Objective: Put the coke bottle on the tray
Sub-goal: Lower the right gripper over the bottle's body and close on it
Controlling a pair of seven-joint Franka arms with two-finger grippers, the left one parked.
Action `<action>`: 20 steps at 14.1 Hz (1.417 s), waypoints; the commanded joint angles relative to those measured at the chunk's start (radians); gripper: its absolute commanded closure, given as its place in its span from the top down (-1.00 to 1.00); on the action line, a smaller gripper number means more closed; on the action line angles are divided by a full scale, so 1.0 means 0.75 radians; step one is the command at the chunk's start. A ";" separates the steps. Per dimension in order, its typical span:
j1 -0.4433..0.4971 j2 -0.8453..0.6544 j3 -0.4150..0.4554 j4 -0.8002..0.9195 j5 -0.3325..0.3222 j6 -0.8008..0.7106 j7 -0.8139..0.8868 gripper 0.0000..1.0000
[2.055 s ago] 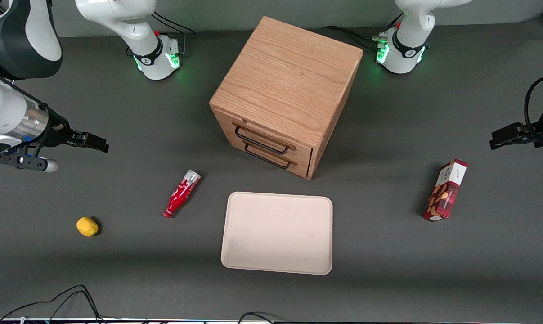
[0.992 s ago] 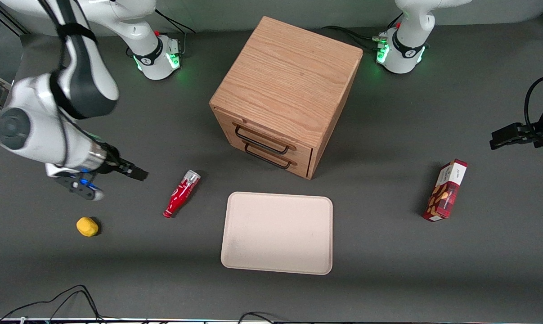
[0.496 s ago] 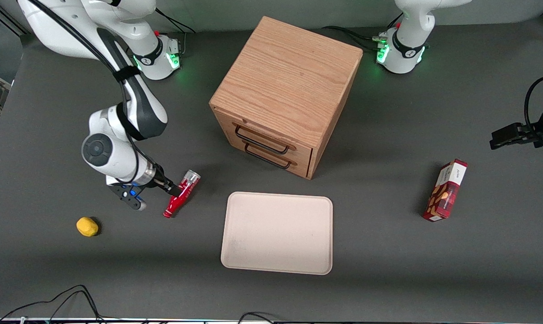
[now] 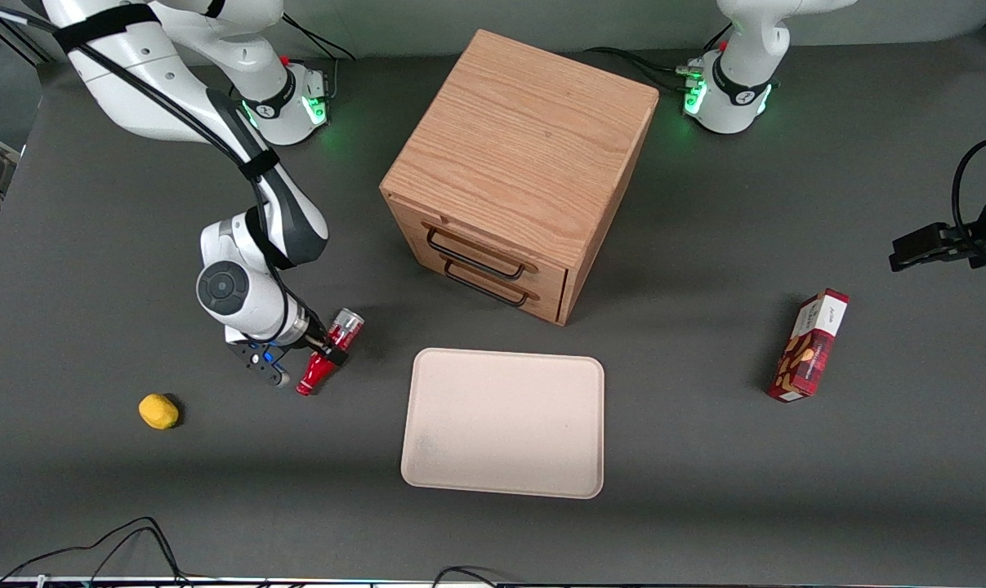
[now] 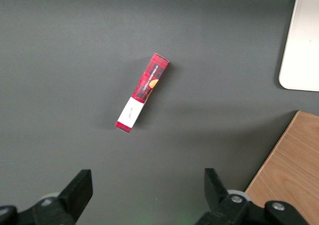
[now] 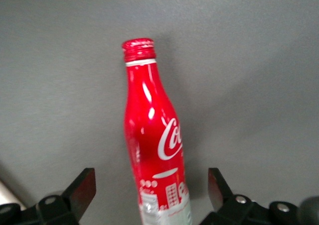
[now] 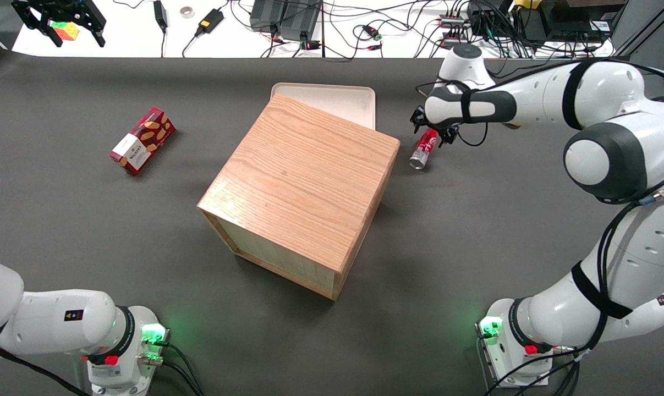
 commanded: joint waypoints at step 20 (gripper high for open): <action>0.007 -0.065 0.000 0.021 -0.102 -0.047 0.057 -1.00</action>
